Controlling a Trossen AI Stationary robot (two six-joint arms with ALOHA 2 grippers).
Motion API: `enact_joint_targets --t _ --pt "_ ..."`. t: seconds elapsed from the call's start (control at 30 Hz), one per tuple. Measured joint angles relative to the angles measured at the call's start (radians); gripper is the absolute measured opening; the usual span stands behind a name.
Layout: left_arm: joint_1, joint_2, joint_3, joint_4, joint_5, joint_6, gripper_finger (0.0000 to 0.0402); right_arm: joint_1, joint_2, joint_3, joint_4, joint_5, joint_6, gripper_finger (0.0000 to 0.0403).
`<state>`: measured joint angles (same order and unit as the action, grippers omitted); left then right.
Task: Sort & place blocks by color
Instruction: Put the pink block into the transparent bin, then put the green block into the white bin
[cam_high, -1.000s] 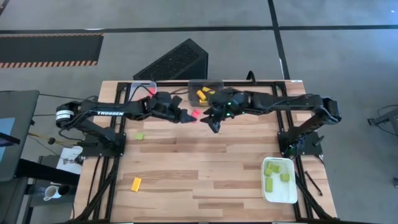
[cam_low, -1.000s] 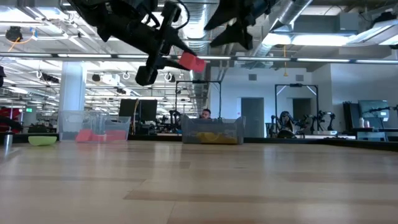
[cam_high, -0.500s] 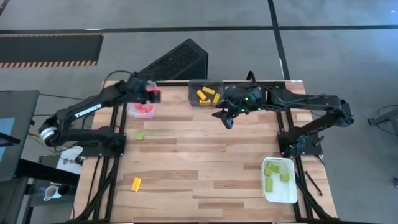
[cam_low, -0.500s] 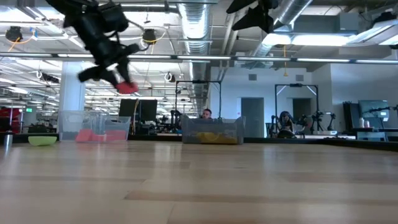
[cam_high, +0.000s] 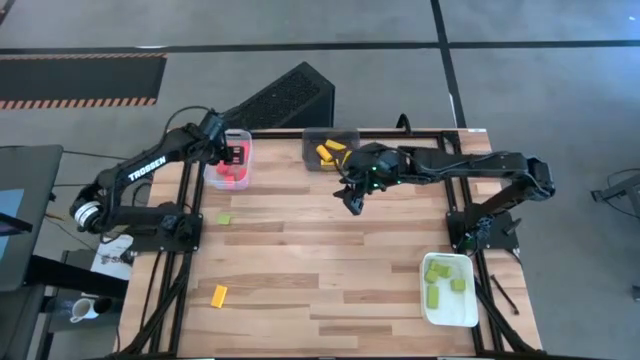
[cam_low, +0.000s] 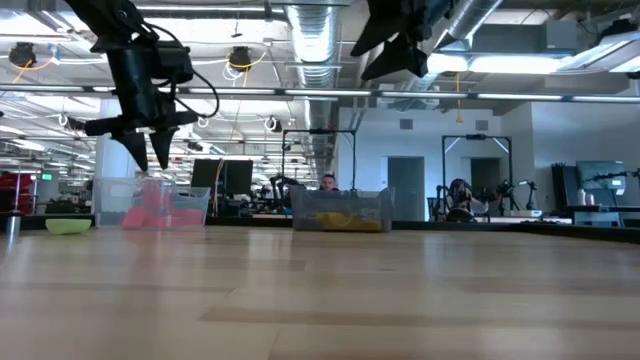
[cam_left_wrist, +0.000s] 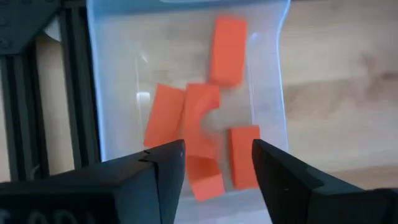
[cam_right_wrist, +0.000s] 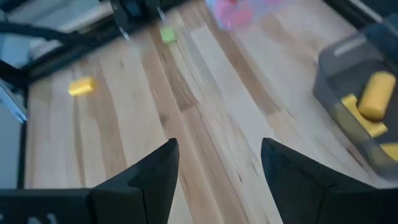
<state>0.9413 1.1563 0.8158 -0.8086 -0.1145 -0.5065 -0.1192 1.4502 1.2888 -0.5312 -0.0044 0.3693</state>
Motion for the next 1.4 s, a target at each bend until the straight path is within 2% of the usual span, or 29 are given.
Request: enact_joint_targets --t 0.3,0.47,0.6,0.77,0.93,1.0,1.1,1.23,1.4 --pt "0.002 0.009 0.000 -0.010 -0.003 0.051 0.0246 0.002 0.009 0.000 -0.006 -0.013 0.008 0.0249" --pt "0.002 0.001 0.004 -0.038 0.078 0.079 0.0277 -0.001 0.002 0.000 -0.005 -0.014 0.008 0.0249" --pt "-0.021 -0.004 0.038 -0.089 0.122 0.079 0.0285 -0.008 0.002 0.000 -0.006 -0.015 0.008 0.0249" --pt "-0.097 -0.041 0.110 -0.169 0.136 0.077 0.0285 -0.014 0.002 0.000 -0.003 -0.015 0.007 0.0249" --pt "-0.275 -0.092 0.120 -0.295 0.171 0.089 0.0286 -0.014 0.002 0.000 -0.004 -0.015 0.007 0.0249" --pt "-0.358 -0.093 0.104 -0.348 0.210 0.139 0.0286 -0.014 0.002 0.000 -0.004 -0.015 0.007 0.0249" --pt "-0.466 -0.086 0.071 -0.381 0.245 0.308 0.0286 -0.015 0.002 0.000 -0.002 -0.015 0.004 0.0249" --pt "-0.565 -0.043 0.056 -0.419 0.219 0.562 0.0286 -0.022 0.002 0.000 0.020 -0.015 -0.001 0.0249" --pt "-0.627 0.023 0.056 -0.452 0.143 0.780 0.0286 -0.022 0.003 0.000 0.038 -0.015 -0.001 0.0249"
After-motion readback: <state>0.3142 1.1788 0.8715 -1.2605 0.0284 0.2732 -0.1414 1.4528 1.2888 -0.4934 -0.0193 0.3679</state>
